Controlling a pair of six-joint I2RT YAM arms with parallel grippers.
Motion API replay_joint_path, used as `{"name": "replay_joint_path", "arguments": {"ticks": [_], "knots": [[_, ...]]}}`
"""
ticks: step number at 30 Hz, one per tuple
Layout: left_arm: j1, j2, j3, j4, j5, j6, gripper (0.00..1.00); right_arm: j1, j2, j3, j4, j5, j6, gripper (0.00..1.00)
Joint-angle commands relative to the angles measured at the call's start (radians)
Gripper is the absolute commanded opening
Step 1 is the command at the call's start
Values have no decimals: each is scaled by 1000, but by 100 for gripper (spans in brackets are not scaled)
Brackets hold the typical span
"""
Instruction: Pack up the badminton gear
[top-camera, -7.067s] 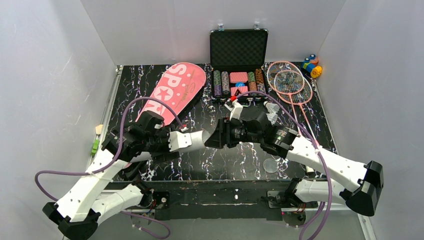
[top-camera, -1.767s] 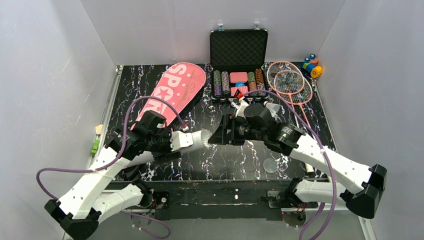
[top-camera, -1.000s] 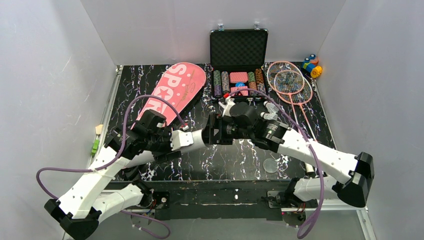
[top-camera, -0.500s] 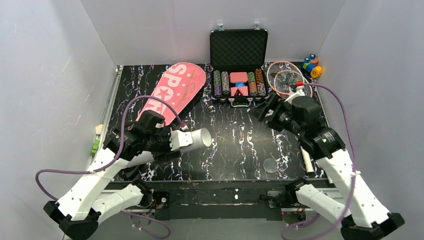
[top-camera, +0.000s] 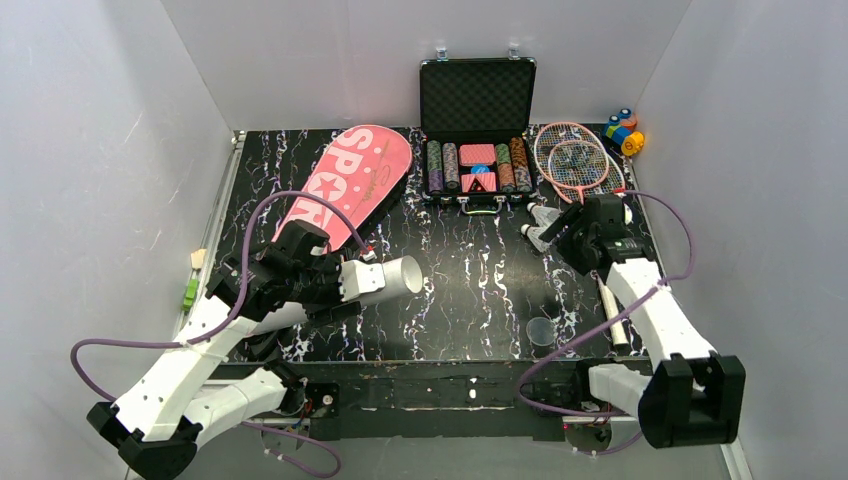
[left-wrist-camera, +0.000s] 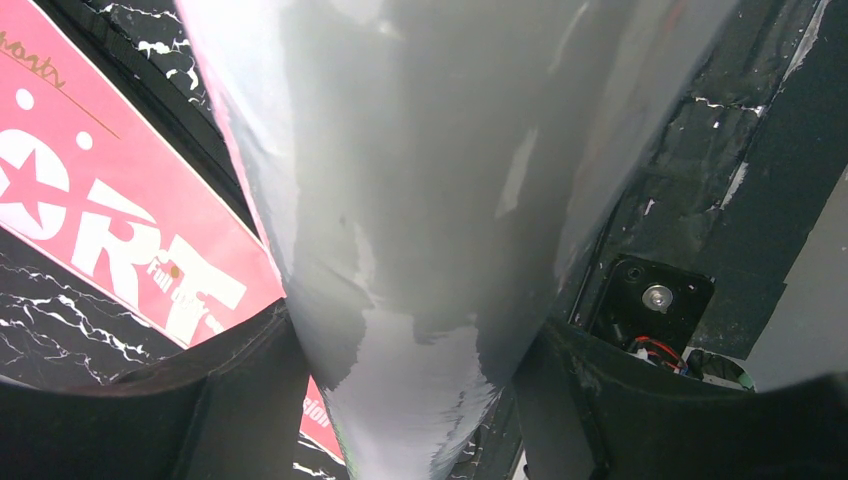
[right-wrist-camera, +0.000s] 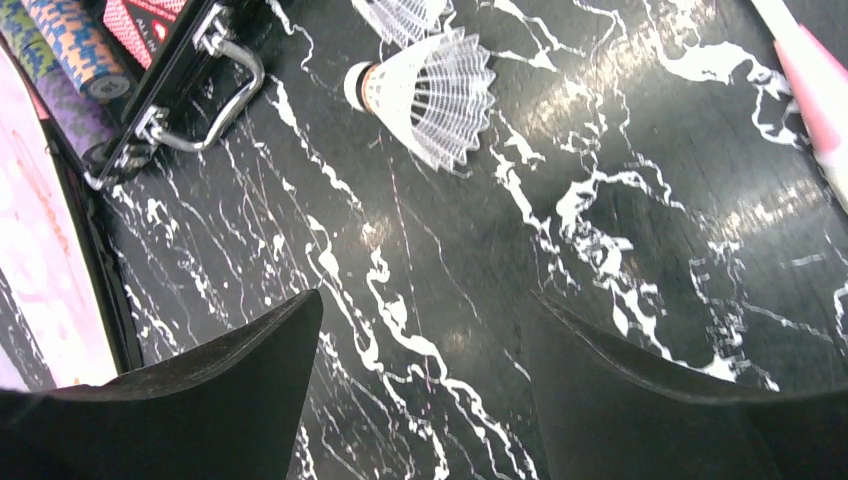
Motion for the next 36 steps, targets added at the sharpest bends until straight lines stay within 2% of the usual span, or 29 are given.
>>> {"name": "replay_joint_path", "arguments": {"ticks": [1, 11, 22, 32, 36], "knots": [[5, -11, 7, 10, 6, 18, 25, -29, 89, 22, 146, -11, -18, 79], [4, -4, 2, 9, 5, 28, 24, -44, 333, 97, 269, -54, -28, 63], [4, -9, -11, 1, 0, 34, 24, -44, 484, 164, 327, -73, -7, 54], [4, 6, -6, 1, 9, 52, 24, -40, 420, 162, 306, -124, -2, 2], [5, 16, -14, 12, 14, 49, 24, 4, 303, 133, 279, -183, 8, 1]]}}
